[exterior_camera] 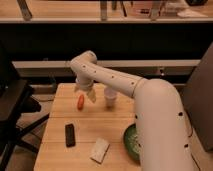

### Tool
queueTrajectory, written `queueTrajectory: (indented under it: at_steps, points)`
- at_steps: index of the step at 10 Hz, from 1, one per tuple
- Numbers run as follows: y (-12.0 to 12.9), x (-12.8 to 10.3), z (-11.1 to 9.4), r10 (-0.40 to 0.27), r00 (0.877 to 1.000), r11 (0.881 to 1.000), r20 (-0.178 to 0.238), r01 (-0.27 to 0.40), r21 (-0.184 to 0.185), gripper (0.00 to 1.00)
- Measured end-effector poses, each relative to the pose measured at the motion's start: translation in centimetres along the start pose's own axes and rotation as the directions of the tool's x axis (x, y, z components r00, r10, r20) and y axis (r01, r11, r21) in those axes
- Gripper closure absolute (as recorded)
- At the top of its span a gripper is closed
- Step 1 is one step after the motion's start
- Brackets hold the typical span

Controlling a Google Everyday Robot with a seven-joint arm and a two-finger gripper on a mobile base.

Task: Drag the pepper across the table

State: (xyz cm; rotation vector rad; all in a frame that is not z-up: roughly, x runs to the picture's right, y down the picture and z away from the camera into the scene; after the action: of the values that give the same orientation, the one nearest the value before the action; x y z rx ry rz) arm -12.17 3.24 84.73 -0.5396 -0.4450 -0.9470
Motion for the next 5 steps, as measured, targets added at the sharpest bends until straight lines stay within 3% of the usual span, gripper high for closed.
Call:
queueTrajectory:
  at_steps: [5]
  points:
    - [-0.8,0.2,3.4,-0.012,1.000,1.000,0.025,0.012,0.000,0.20]
